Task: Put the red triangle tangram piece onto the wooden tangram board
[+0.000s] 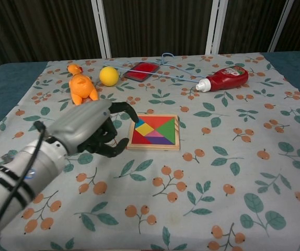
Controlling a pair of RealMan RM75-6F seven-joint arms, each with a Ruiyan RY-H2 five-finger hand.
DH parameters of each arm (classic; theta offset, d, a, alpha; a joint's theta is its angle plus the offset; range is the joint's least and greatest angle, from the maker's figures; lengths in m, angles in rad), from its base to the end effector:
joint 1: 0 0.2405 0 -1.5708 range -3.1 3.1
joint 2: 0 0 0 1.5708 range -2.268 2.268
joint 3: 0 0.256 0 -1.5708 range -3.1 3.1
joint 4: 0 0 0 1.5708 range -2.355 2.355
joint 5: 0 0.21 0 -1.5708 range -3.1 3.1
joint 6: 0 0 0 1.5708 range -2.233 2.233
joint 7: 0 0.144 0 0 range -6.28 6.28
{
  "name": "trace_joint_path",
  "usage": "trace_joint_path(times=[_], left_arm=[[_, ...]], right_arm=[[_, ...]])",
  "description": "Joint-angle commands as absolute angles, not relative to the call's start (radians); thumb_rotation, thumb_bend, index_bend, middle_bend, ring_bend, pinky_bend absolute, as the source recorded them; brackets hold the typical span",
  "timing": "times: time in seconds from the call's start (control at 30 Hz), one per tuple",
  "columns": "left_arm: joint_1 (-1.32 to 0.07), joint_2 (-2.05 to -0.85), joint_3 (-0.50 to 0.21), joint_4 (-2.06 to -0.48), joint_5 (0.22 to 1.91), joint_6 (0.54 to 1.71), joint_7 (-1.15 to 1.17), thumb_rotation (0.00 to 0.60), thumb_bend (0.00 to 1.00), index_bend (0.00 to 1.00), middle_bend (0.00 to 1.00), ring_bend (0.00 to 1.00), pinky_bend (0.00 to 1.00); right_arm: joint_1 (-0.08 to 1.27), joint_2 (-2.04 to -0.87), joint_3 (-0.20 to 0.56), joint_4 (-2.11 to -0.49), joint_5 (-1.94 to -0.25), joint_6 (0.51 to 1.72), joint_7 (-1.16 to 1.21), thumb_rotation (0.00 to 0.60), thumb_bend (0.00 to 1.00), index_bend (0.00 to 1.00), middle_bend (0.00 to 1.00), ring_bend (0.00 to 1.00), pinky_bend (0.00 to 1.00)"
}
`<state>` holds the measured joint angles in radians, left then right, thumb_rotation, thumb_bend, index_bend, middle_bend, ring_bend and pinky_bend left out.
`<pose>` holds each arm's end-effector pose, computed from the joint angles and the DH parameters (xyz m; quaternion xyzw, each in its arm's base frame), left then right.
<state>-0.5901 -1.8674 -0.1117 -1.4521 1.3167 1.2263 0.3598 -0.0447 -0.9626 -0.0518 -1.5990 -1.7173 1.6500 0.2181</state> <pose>-0.1090 0.2638 -0.0794 -0.6925 -0.3976 -0.4708 0.3751 -0.3110 -0.1178 0.2033 0.6135 -0.3891 0.4197 0.5441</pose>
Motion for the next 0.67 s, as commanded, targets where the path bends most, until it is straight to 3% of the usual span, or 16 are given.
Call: trace_joint_path(times=[0.03, 0.1, 0.23, 0.33, 0.67], left_arm=[[-0.483, -1.652, 0.043, -1.561, 1.448, 1.329, 0.256, 0.6, 0.43, 0.2, 0.55, 0.49, 0.59], [-0.432, -1.579, 0.089, -1.577, 1.487, 1.388, 0.183, 0.6, 0.43, 0.15, 0.29, 0.24, 0.34], [-0.297, -1.464, 0.199, -1.487, 1.589, 1.563, 0.036, 0.6, 0.42, 0.08, 0.08, 0.02, 0.15], [-0.227, -1.447, 0.227, -1.398, 1.614, 1.64, -0.057, 0.6, 0.42, 0.06, 0.04, 0.0, 0.1], [-0.209, -1.347, 0.21, -1.426, 1.582, 1.586, -0.068, 0.6, 0.42, 0.0, 0.02, 0.0, 0.08]], right_arm=[[-0.041, -0.966, -0.055, -1.604, -1.721, 1.638, 0.2, 0.6, 0.2, 0.0, 0.0, 0.0, 0.0], [-0.039, -0.97, -0.056, -1.608, -1.724, 1.633, 0.185, 0.6, 0.2, 0.0, 0.0, 0.0, 0.0], [-0.032, -0.983, -0.05, -1.625, -1.713, 1.614, 0.139, 0.6, 0.2, 0.0, 0.0, 0.0, 0.0], [-0.027, -0.991, -0.046, -1.637, -1.701, 1.599, 0.11, 0.6, 0.2, 0.0, 0.0, 0.0, 0.0], [-0.014, -1.01, -0.034, -1.656, -1.676, 1.566, 0.053, 0.6, 0.2, 0.0, 0.0, 0.0, 0.0]])
